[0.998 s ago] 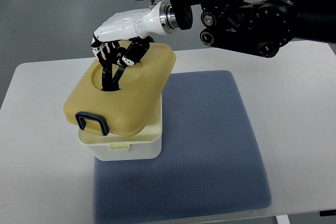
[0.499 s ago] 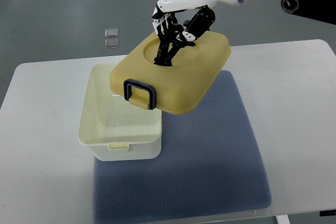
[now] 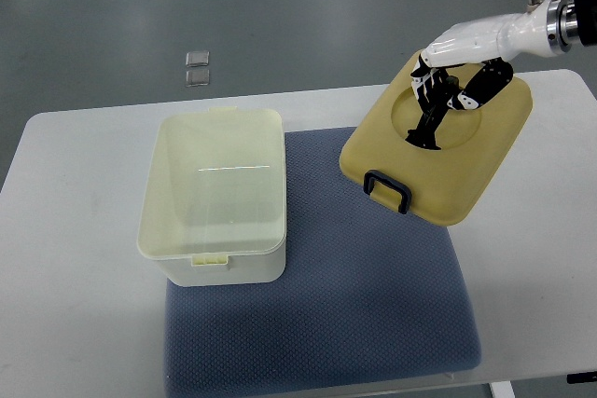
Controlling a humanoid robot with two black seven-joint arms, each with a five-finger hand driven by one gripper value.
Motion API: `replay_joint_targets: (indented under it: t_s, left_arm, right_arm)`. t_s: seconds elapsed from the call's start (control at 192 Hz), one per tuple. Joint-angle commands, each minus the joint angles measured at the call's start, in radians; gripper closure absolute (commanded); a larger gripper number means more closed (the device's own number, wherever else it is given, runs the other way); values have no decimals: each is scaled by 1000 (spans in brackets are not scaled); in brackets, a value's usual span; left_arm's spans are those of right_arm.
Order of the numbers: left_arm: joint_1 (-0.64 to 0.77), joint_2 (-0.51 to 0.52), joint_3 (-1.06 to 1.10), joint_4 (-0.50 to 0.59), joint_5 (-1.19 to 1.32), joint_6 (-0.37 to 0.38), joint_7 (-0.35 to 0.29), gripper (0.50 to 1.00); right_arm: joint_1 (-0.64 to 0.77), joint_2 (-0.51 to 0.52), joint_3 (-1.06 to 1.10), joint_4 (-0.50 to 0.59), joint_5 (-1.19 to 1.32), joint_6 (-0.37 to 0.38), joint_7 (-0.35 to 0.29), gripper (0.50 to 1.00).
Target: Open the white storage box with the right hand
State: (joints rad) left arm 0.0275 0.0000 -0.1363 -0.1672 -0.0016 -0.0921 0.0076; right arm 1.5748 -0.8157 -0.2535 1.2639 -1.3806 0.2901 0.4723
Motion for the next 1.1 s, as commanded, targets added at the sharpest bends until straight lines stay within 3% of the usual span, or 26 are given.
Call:
replay_joint_targets:
  t_s: [0.0, 0.473, 0.718, 0.723, 0.728, 0.733, 0.738, 0.744, 0.749, 0.759, 0.764, 0.769, 1.04, 1.097]
  left_arm:
    - [0, 0, 1, -2, 0, 0, 0, 500]
    - [2, 0, -2, 0, 0, 0, 0, 500]
    - [5, 0, -2, 2, 0, 0, 0, 500]
    - [5, 0, -2, 0, 0, 0, 0, 500]
    - [5, 0, -2, 0, 0, 0, 0, 500]
    - [5, 0, -2, 0, 0, 0, 0, 500]
    - [5, 0, -2, 0, 0, 0, 0, 500]
    - [5, 0, -2, 0, 0, 0, 0, 500]
    - [5, 0, -2, 0, 0, 0, 0, 500]
    - [5, 0, -2, 0, 0, 0, 0, 500]
    - [5, 0, -2, 0, 0, 0, 0, 500]
    - [5, 0, -2, 0, 0, 0, 0, 500]
    - [6, 0, -2, 2, 0, 0, 0, 500]
    - [6, 0, -2, 2, 0, 0, 0, 500]
  right_arm:
    - [-61, 12, 0, -4, -15, -40, -1, 1000]
    - [-200, 217, 3, -92, -48, -154, -14, 1000]
    - [-233, 257, 5, -127, -48, -172, -14, 998]
    - [-236, 257, 5, -127, -46, -172, -14, 923]
    - [-236, 257, 5, -127, -46, -172, -14, 922]
    - [-237, 257, 7, -127, -46, -172, -14, 839]
    - [-237, 257, 7, -127, -46, -172, -14, 838]
    - [-239, 257, 10, -127, -46, -172, -14, 757]
    - [-239, 257, 10, -127, -46, -172, -14, 756]
    - [-243, 257, 11, -127, -43, -172, -14, 622]
    - [-243, 257, 11, -127, -43, -172, -14, 621]
    - [-245, 257, 11, -127, -43, -172, -14, 575]
    - [-242, 233, 16, -116, -35, -155, -12, 570]
    - [-233, 207, 16, -109, -35, -120, -12, 570]
